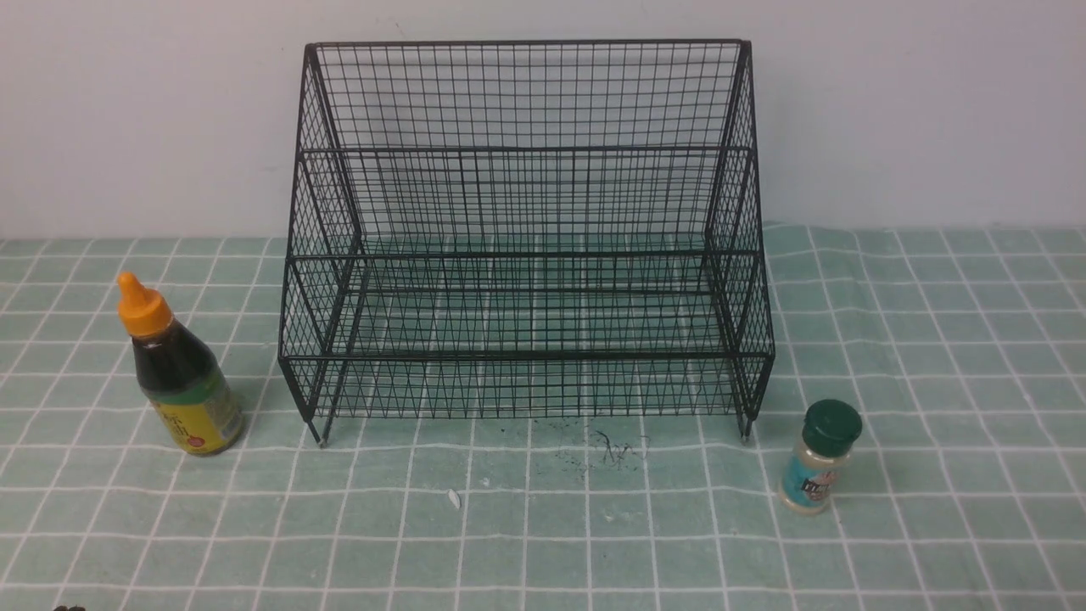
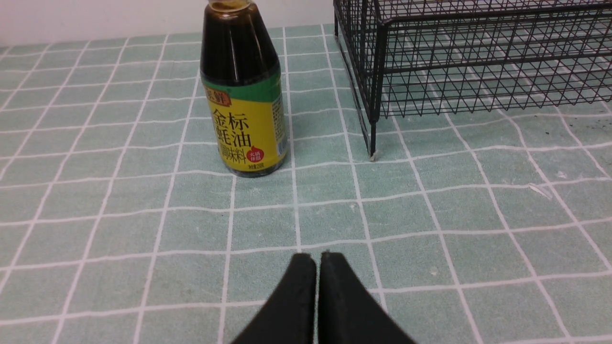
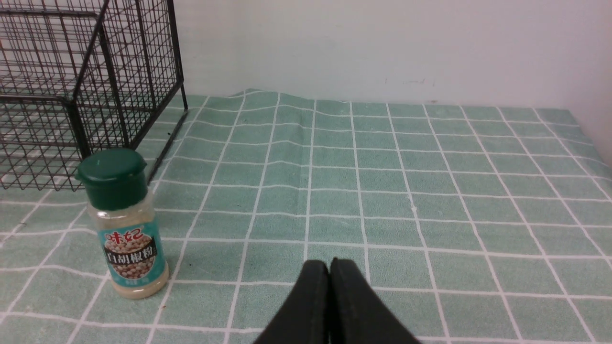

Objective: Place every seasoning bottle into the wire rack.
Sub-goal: Use the right arm to grab the condiment bottle closest to it

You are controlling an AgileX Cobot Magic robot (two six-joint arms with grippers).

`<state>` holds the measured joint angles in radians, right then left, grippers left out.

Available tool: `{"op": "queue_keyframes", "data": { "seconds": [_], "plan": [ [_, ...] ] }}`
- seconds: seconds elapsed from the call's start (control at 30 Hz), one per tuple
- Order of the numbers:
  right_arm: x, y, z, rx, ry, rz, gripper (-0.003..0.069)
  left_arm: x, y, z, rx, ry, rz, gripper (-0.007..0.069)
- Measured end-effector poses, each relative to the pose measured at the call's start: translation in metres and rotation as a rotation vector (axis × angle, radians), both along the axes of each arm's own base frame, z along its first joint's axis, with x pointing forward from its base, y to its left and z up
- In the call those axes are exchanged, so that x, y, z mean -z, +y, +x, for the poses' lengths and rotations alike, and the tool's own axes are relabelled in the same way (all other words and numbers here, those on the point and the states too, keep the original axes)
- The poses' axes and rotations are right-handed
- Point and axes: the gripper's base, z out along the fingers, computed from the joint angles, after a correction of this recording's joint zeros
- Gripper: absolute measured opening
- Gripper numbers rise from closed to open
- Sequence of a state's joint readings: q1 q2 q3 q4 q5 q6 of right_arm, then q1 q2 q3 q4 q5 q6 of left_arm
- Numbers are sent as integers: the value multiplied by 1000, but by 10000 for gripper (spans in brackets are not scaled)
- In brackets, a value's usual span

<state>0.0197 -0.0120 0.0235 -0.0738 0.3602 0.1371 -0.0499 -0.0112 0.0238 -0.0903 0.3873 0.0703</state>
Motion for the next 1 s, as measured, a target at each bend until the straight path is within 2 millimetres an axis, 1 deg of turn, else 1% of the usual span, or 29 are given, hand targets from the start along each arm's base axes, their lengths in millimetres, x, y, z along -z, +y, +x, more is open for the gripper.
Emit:
{"op": "queue_keyframes", "data": {
  "seconds": [0.07, 0.1, 0.13, 0.2, 0.27, 0.53, 0.6, 0.67, 0.77, 0.83, 0.87, 0.9, 0.93, 1.0],
  "plan": [
    [-5, 3, 1, 2, -63, 218, -13, 0, 0, 0, 0, 0, 0, -6],
    [-11, 4, 2, 3, -128, 355, -13, 0, 0, 0, 0, 0, 0, -6],
    [-12, 4, 2, 3, -138, 392, -13, 0, 0, 0, 0, 0, 0, -6],
    [-22, 3, 2, 10, -239, 595, -13, 0, 0, 0, 0, 0, 0, -6],
    [-28, 0, 1, 20, -313, 720, -13, 0, 0, 0, 0, 0, 0, -6],
    [-40, -7, -1, 41, -449, 855, -13, 0, 0, 0, 0, 0, 0, -6],
    [-54, -4, -4, 10, -442, 832, -13, 0, 0, 0, 0, 0, 0, -6],
    [-83, 0, -10, -37, -439, 741, -13, 0, 0, 0, 0, 0, 0, -6],
    [-124, 7, -11, -65, -311, 562, -13, 0, 0, 0, 0, 0, 0, -6],
    [-143, 10, 0, -66, -153, 466, -13, 0, 0, 0, 0, 0, 0, -6],
    [-158, 13, 7, -76, -47, 405, -13, 0, 0, 0, 0, 0, 0, -6],
    [-160, 14, 15, -82, 50, 365, -13, 0, 0, 0, 0, 0, 0, -6],
    [-168, 16, 22, -96, 124, 325, -13, 0, 0, 0, 0, 0, 0, -6],
    [-174, 19, 44, -129, 332, 239, -13, 0, 0, 0, 0, 0, 0, -6]
  ]
}}
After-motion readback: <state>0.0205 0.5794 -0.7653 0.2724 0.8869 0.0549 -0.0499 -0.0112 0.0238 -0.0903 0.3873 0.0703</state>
